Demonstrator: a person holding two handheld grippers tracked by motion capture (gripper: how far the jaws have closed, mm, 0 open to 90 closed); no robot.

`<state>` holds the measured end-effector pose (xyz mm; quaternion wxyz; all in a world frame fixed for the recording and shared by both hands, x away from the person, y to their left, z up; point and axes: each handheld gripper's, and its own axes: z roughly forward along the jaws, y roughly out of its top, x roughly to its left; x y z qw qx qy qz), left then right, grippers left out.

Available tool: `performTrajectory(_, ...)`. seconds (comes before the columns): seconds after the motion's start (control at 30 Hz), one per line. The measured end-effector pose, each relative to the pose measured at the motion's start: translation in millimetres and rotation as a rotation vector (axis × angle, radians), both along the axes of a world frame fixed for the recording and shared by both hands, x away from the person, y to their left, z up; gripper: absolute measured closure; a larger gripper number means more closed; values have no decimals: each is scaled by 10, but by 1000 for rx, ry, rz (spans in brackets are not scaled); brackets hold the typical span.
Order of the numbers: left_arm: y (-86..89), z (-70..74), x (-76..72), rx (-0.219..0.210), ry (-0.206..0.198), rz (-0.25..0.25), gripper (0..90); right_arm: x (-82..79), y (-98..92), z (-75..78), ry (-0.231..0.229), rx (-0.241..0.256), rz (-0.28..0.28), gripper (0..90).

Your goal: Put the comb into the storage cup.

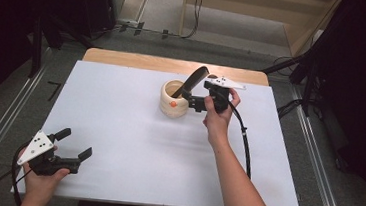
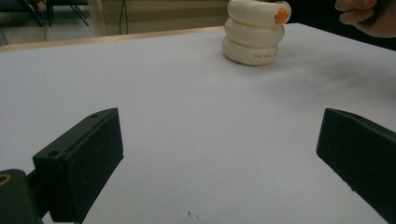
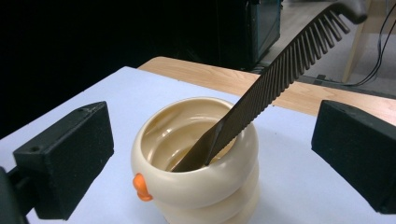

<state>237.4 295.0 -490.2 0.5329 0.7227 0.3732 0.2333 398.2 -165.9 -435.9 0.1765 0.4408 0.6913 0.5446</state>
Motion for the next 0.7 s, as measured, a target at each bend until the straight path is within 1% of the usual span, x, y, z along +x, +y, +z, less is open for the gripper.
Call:
performTrajectory(0.13, -1, 0, -1, 2, 0, 0, 5, -59, -18, 24, -17, -7, 3, 0)
performTrajectory(0.27, -2, 0, -1, 1, -1, -1, 5, -104, -44, 44, -22, -10, 5, 0)
performTrajectory(0.33, -2, 0, 0, 0, 0, 1, 5, -136, -58, 55, -35, -24, 3, 0)
performTrajectory(0.53, -3, 0, 0, 0, 0, -1, 5, -236, -95, 102, -53, -31, 19, 0)
performTrajectory(0.63, -1, 0, 0, 0, -1, -1, 5, -290, -117, 125, -67, -51, 20, 0)
performTrajectory(0.7, -1, 0, 0, 0, -1, -1, 5, -329, -138, 137, -71, -48, 22, 0)
